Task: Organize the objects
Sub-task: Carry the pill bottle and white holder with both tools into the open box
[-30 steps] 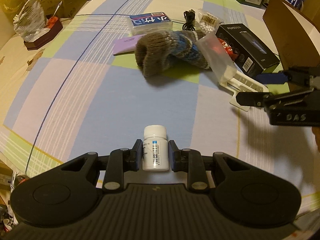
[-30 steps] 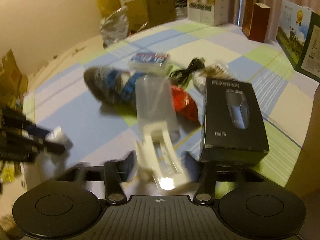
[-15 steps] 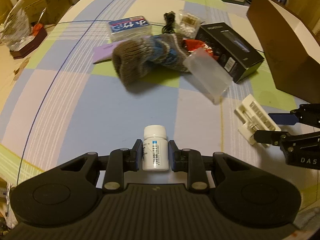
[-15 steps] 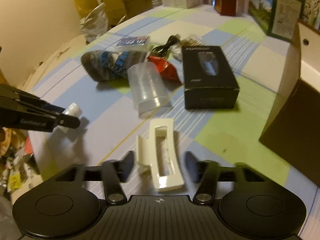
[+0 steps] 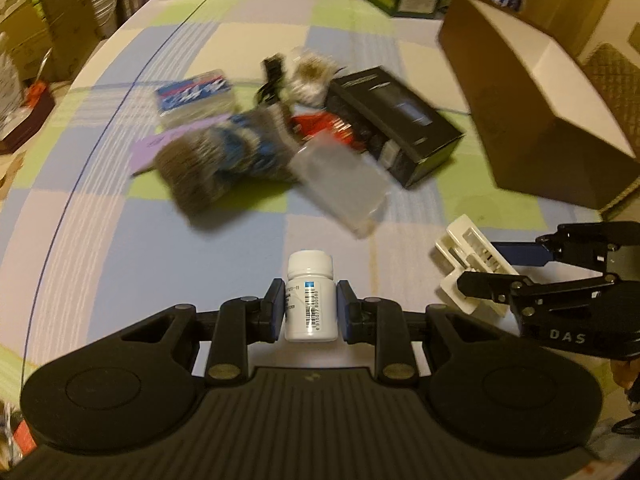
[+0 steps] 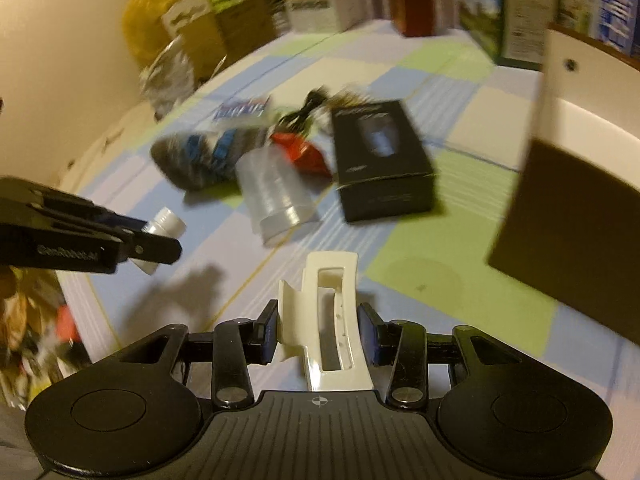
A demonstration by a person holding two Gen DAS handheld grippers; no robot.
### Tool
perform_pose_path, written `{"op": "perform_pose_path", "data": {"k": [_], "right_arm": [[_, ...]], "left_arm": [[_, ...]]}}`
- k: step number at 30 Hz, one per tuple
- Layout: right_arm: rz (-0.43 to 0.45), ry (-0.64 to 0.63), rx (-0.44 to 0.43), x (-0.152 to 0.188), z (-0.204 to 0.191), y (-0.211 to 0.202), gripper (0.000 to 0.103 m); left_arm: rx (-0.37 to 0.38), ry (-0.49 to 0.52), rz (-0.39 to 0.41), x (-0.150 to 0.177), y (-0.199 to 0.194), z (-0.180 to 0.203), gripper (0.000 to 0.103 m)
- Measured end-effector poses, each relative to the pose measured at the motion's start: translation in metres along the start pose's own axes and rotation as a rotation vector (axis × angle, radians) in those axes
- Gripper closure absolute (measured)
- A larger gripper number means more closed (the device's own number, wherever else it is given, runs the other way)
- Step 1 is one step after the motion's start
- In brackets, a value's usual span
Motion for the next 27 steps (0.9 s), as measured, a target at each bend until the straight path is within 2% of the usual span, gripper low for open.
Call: {"op": "perform_pose_path", "data": {"k": [8,12,17,22,27], "right_arm": [[0.144,0.054,0.037,-0.021,0.013,-0.074,0.065],[0.221,0.074,0.093,-0.034,0.028,-0.111,0.065],[0.314,0.123,0.175,-0.053,0.065,-0.153,0.065],[0.353,0.143,0.273,-0.068,0.110,-0.176,0.065],[0.346,0.141,0.327,-0.075,0.146,-0.186,0.065]], "left_arm": [[0.098,0.088,0.085,-0.041,-0.022,0.051,0.081],[0.153,0.144,0.134,-0.065,-0.032,0.083,0.081],[0.217,0.204,0.184,-0.098,-0.041,0.125,0.081],[0.266,0.246,0.229,-0.131,-0.043,0.168,0.081],[0.293,0.285,0.245,-0.159,-0.037,0.208,0.081]]}}
Point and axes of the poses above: each gripper's, at about its wrist camera, not at the fingertips, and y roughly the way its jaws point, z to its right, x to its underside, the point moved 7 cm from there along y, roughly the way its jaws point, and after that the axes turned 11 degrees about -x, right-handed, at the moved point
